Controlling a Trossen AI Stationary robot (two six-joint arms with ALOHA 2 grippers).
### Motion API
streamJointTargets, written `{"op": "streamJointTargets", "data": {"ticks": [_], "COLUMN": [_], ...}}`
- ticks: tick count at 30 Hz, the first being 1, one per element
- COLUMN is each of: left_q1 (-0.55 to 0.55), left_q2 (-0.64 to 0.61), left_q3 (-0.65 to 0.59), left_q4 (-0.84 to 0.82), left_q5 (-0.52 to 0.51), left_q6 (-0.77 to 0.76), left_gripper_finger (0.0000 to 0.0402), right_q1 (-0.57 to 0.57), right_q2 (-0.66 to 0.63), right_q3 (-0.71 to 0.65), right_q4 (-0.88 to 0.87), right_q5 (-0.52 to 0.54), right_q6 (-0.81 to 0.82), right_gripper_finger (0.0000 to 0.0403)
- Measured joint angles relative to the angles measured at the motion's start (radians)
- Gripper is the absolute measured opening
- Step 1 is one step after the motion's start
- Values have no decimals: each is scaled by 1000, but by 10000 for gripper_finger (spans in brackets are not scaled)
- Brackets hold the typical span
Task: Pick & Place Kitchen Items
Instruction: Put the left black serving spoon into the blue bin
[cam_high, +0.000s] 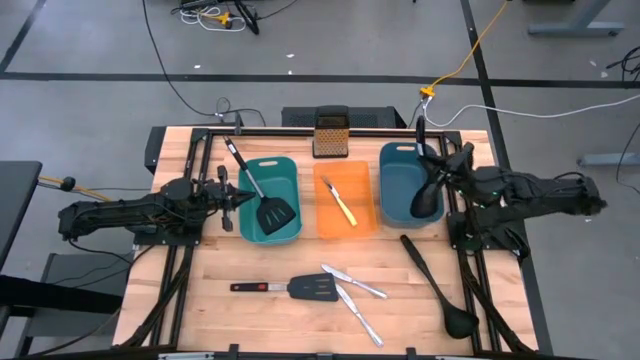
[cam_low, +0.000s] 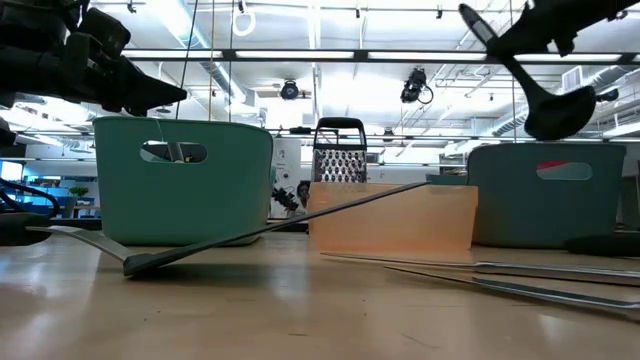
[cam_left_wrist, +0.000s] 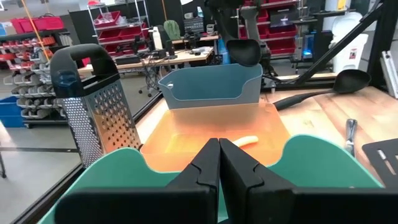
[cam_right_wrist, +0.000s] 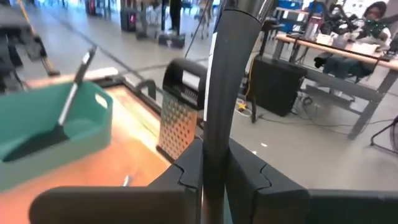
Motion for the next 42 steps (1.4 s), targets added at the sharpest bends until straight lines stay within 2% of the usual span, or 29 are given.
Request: {"op": "streamJointTargets", "data": {"ticks": [8, 16, 24, 42], "left_q1": [0, 0, 0, 0], "left_q2": [0, 0, 0, 0], "left_q3": [0, 0, 0, 0], "left_q4": [-1, -3, -5, -19], "left_q5": [-1, -1, -1, -1], "left_q6": [7, 7, 14, 13], "left_gripper_finger": [9, 9, 9, 9], "right_q1": [-245, -419, -473, -520], "right_q2": [175, 341, 450, 630], "right_q3": [0, 0, 0, 0], "right_q4": [-16, -27, -29, -19], "right_q5": [-204, -332, -385, -402], "right_q6": [-41, -71, -110, 17], "right_gripper_finger": [44, 44, 44, 44]}}
